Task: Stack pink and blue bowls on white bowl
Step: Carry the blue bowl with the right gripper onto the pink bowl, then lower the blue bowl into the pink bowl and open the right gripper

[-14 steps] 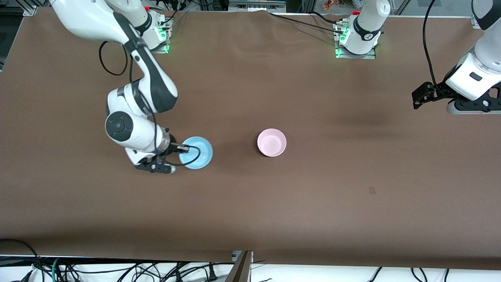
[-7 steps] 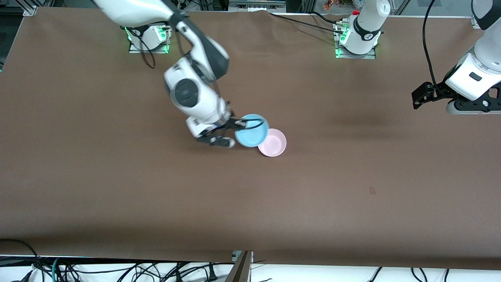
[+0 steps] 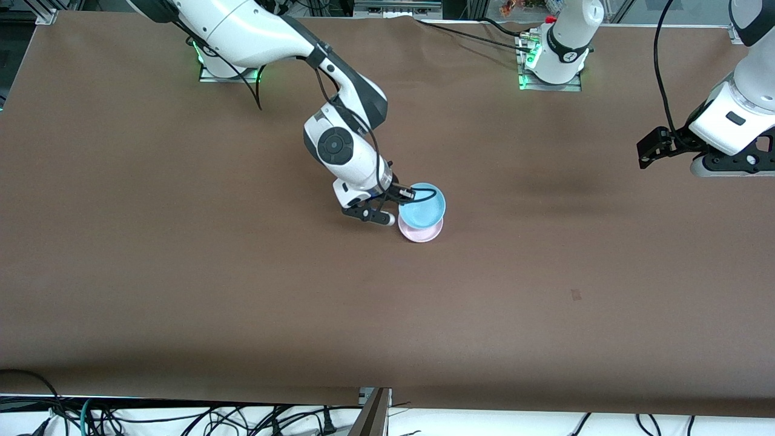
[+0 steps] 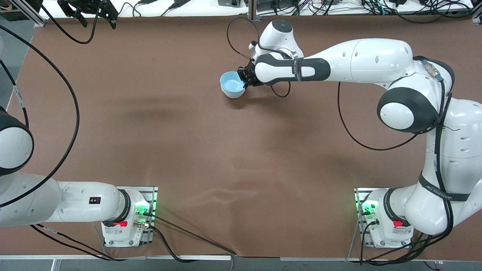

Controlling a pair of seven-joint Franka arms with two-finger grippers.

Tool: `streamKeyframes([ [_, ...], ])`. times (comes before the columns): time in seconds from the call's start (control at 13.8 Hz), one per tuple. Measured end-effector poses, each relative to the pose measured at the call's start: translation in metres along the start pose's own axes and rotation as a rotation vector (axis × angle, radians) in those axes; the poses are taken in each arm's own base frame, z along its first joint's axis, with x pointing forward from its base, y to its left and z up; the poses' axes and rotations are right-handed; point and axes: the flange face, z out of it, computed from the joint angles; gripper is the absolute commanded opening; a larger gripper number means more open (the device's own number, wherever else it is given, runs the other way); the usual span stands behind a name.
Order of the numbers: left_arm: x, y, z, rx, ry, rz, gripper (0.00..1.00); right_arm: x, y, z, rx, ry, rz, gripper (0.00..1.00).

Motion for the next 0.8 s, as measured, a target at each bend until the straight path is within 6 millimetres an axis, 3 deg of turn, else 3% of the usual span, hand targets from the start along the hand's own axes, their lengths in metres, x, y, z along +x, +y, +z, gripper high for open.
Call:
streamKeyframes([
  [0.36,0.000,0.000,0.000,0.000,0.000,0.000,1.00,0.010,-0.007,-0.014,0.024,0.025,0.008,0.00],
  [0.8,0.000,0.000,0.000,0.000,0.000,0.000,1.00,0.004,-0.010,-0.005,-0.018,0.102,0.020,0.00],
])
